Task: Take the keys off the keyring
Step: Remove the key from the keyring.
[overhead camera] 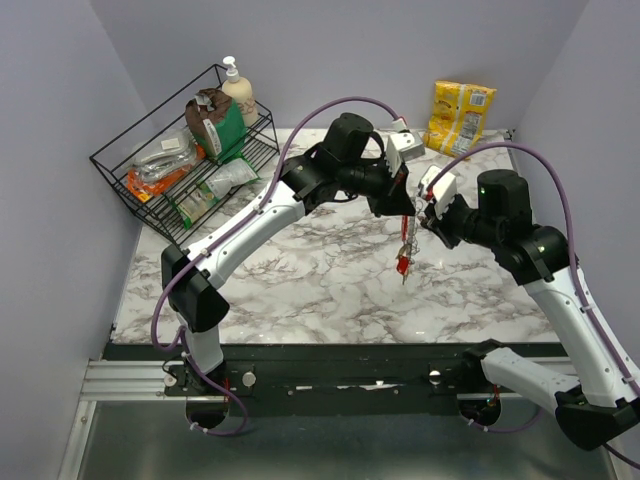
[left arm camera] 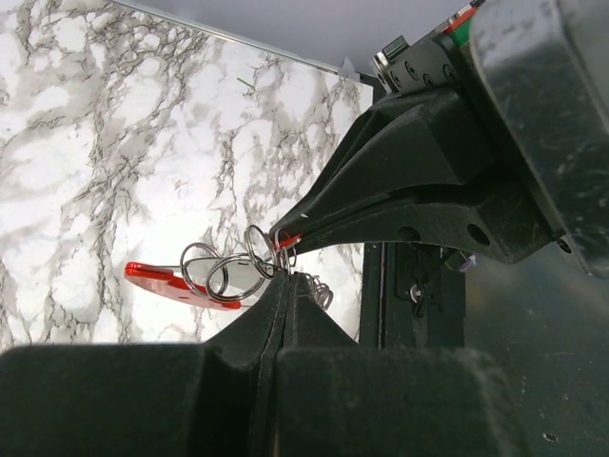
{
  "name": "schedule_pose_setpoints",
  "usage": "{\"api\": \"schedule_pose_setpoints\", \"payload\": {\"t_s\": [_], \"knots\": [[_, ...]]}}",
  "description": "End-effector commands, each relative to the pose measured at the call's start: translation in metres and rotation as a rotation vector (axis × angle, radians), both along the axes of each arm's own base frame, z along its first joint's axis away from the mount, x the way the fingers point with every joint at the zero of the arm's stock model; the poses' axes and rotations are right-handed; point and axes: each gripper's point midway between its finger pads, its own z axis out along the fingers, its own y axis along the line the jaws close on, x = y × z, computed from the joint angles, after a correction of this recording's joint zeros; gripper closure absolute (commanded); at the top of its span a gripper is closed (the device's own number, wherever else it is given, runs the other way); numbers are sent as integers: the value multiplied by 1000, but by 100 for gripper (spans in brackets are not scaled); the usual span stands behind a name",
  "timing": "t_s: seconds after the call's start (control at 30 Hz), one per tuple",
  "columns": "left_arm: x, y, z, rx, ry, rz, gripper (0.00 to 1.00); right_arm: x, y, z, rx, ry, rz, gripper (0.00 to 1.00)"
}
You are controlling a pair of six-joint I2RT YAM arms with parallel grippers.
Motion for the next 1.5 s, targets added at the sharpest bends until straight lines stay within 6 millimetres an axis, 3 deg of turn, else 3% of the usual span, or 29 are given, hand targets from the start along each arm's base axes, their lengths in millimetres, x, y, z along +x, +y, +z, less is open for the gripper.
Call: {"api": "schedule_pose_setpoints", "payload": {"t_s": [0.0, 0.23, 0.4, 0.9, 1.17, 1.47], "knots": [[-3, 12, 32, -65, -54, 20, 100, 3, -11, 8, -37, -30, -38, 99], [-2, 15, 31, -57, -62, 32, 88, 0, -16, 46, -55, -95, -20, 99], [-3, 16, 33, -56, -66, 34, 79, -2, -18, 54, -66, -107, -16, 99], [-3, 12, 36, -65, -53, 40, 75, -1, -11, 39, -64, -55, 10, 99], [-23, -16, 38, -31, -111, 20, 72, 2, -7, 34, -39, -43, 3, 99], [-4, -20, 17, 45, -156, 139, 72, 7, -11, 35, -23, -59, -52, 99]]}}
